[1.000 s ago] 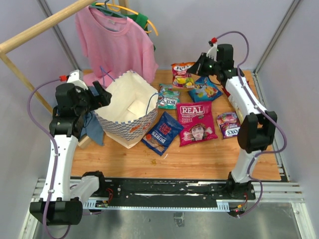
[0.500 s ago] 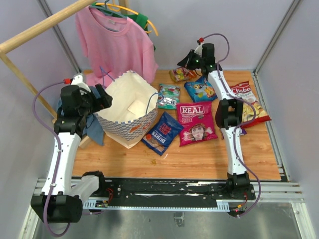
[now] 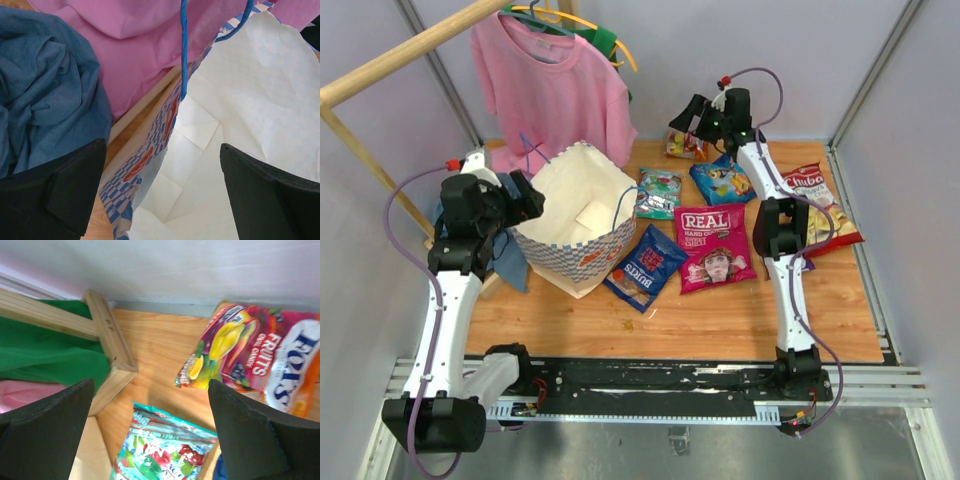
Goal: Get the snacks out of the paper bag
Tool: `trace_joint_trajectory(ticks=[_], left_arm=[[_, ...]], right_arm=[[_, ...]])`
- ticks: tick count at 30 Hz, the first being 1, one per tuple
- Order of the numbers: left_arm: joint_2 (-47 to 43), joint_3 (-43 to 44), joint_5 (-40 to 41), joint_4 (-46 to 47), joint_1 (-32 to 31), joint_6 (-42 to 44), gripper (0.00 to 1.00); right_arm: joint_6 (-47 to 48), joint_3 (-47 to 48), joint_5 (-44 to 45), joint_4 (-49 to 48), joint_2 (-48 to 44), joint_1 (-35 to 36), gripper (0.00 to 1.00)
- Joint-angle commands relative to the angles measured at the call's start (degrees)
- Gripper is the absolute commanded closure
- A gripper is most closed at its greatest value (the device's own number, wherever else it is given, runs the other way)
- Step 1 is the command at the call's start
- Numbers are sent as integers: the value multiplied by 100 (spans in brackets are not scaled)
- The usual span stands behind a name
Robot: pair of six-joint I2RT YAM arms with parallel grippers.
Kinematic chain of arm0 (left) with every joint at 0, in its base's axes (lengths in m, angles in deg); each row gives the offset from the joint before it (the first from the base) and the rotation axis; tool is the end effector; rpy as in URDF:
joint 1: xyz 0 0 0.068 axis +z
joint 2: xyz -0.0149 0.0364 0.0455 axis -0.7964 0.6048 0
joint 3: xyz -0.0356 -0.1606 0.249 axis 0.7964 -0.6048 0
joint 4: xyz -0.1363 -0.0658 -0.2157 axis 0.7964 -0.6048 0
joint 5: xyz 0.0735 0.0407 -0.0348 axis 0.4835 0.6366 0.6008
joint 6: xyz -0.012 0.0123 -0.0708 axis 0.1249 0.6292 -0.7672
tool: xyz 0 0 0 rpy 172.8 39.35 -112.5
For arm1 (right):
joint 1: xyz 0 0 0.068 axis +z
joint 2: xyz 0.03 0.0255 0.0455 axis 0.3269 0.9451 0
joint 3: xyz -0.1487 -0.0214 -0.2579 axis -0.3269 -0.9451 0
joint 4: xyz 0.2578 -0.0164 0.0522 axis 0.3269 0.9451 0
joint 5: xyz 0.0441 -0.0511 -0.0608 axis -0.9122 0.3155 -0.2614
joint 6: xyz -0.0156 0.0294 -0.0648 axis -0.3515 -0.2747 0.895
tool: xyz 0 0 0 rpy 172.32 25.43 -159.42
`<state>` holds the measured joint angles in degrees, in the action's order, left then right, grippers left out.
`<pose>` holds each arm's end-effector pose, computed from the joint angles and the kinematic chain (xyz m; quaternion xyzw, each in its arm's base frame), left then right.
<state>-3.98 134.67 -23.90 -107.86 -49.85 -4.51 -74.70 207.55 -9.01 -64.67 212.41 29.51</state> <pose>0.2215 0.0033 0.3736 -0.1023 0.8231 -0.1193 0.5457 0.6288 0.1474 0.2579 0.0124 0.7817 0.4271 0.4543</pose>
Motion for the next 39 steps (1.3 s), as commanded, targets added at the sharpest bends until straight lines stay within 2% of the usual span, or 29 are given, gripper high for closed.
trace_joint_trajectory(ticks=[1,4,9,14,23,27,34,39], left_arm=[[-152,-71,-29,197,22,75,0],[-146,-77,-34,192,22,83,0],[-105,-152,-40,259,17,78,0],[-38,-154,-54,234,22,115,1],[-63,-153,-68,199,19,135,1],[-97,-146,-71,162,22,144,1],[-109,-170,-103,128,22,158,1],[-115,-146,-107,150,22,139,1]], right_arm=[[707,194,1150,486,-308,82,1],[1461,434,2030,982,-89,219,1],[1774,406,1579,876,133,222,1],[1905,691,1357,1318,522,189,8],[3512,472,2829,2196,411,491,22],[3669,394,3052,2345,380,474,23],[3423,403,3121,2544,367,205,19],[3336,279,2768,2345,-13,160,1]])
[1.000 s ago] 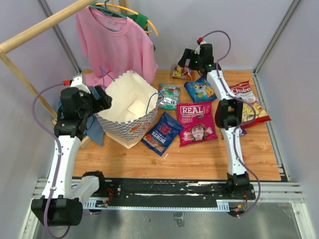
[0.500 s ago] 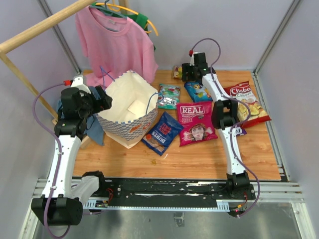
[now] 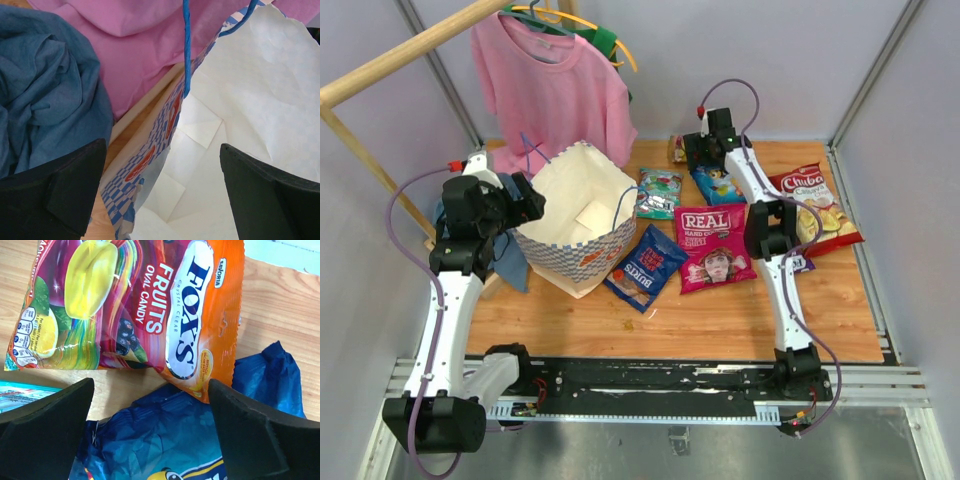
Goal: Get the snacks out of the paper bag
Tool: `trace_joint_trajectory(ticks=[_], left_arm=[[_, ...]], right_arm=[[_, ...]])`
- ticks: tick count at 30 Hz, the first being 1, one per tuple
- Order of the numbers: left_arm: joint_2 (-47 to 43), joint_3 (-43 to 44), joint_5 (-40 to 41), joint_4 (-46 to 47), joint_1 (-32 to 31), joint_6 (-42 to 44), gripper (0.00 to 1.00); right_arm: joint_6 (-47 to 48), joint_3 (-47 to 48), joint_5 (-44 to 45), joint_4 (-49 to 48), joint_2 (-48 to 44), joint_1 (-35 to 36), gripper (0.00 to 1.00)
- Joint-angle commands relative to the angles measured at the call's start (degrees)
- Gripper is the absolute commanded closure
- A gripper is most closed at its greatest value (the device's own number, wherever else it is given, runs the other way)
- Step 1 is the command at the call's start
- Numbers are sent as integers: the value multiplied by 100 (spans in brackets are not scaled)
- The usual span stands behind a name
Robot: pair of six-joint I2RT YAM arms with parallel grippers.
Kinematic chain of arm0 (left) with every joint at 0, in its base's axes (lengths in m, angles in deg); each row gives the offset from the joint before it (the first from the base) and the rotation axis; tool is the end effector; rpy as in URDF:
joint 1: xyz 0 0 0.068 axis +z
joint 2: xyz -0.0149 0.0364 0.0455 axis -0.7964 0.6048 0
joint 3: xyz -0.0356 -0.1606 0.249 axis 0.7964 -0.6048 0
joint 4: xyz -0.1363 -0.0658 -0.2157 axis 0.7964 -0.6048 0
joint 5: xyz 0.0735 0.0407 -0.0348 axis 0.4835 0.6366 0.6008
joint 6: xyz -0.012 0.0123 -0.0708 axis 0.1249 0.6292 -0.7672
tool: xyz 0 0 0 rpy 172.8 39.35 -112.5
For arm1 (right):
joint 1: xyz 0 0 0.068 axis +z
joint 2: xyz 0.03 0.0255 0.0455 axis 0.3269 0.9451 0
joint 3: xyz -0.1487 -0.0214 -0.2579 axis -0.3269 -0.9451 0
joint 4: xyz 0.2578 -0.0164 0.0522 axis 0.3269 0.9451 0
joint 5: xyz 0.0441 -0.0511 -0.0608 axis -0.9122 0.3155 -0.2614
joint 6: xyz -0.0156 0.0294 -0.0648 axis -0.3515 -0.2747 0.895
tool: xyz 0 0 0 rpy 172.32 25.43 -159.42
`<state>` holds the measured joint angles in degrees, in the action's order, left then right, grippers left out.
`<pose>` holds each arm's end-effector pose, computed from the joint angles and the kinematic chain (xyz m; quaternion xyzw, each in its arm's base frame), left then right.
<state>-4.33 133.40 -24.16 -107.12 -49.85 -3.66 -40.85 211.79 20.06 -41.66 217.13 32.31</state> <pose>0.2210 0.0030 0.3683 -0.0951 0.8248 -0.1170 0.5450 0.6227 0.1485 0.1835 -0.0922 0.8960 0.0742 0.4280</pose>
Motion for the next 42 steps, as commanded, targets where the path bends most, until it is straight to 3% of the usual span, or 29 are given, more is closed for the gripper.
trace_joint_trajectory(ticks=[1,10,16,24,30,33,38,42], left_arm=[[-86,-12,-77,80,22,46,1],[-125,325,-70,81,22,54,0],[6,682,-637,111,20,159,0],[-297,1275,-875,237,22,461,0],[-1307,288,-964,962,19,548,0],[-1746,-68,-1079,1233,22,549,0],[-2038,-439,-1200,1329,13,488,0],[-2056,-642,-1269,1368,22,394,0]], right_arm=[[-112,-200,-265,-49,-620,-118,1],[-762,-429,-1368,-804,-1721,-111,1],[-1166,-1338,-1515,-970,-3087,-102,1],[-1526,-4563,-1335,-1418,-5942,27,1],[-1685,-7394,-1384,-1646,-8546,69,2],[-1455,-8522,-1239,-1291,-9794,65,1],[-1977,-9935,-1117,-1053,-11589,70,1],[-2019,-10434,-960,-786,-12328,66,2]])
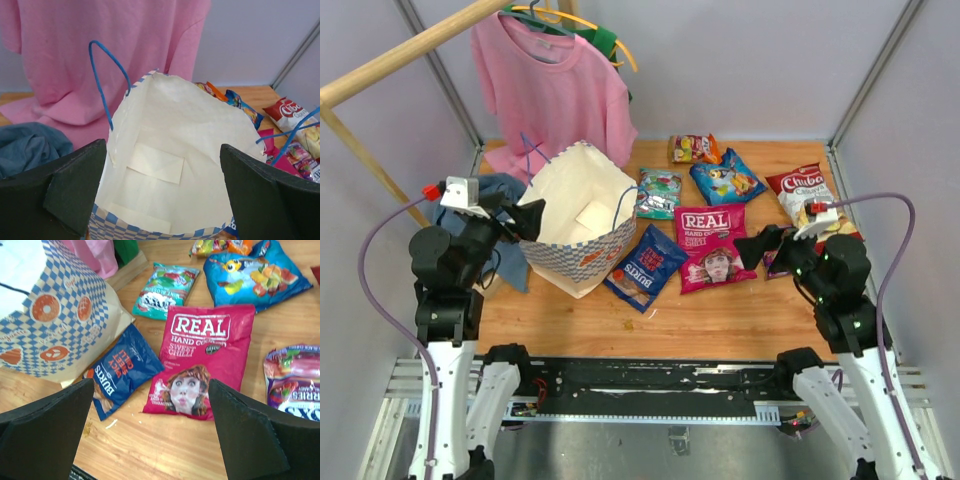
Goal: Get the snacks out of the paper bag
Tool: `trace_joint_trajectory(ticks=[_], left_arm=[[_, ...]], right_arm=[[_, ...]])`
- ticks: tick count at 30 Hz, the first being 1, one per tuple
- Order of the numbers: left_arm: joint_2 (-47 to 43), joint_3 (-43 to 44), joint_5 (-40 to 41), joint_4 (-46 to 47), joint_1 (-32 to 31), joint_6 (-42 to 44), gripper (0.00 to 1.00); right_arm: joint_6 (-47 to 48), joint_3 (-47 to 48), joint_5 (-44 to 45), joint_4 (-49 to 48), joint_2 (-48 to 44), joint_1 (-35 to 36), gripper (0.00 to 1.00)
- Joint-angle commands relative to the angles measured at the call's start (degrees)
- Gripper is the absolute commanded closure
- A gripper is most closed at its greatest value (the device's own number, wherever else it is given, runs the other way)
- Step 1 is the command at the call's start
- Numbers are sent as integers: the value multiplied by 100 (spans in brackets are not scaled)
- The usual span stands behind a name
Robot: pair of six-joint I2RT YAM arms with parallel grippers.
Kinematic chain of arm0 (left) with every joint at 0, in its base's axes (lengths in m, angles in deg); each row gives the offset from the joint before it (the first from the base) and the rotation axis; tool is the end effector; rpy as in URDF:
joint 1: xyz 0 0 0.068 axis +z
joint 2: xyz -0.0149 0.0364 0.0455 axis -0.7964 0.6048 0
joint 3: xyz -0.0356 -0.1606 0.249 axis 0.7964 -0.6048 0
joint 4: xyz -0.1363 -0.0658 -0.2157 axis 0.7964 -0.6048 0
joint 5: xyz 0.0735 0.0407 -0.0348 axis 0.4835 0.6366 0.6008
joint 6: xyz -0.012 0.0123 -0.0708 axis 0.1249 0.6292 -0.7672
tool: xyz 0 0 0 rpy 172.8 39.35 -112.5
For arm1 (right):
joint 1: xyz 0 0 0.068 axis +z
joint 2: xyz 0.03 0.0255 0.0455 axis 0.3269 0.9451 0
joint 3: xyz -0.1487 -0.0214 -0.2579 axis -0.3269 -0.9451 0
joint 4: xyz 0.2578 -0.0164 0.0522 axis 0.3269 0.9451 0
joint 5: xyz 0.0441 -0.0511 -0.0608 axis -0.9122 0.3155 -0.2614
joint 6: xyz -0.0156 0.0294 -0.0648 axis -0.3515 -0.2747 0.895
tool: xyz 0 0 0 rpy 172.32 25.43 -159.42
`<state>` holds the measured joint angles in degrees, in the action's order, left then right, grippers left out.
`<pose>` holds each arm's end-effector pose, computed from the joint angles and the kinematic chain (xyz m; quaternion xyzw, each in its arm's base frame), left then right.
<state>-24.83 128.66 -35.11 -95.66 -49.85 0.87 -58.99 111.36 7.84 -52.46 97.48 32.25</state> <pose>0.1284 -0.0130 0.4205 0.0385 0.6777 -0.1609 0.7165 0.1350 0.0468 0.3703 -0.0318 0.7555 0.2772 0.5928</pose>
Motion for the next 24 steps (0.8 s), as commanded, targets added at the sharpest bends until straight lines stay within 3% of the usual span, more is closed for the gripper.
trace_joint_trajectory(ticks=[1,8,24], left_arm=[[5,-160,-185,174,22,-39,0],[19,-63,-202,78,22,14,0],[87,147,-173,-115,19,66,0]], right_arm=[[-148,-410,379,427,-414,74,2],[106,-272,556,951,-441,73,1],[352,-241,11,654,-436,72,1]])
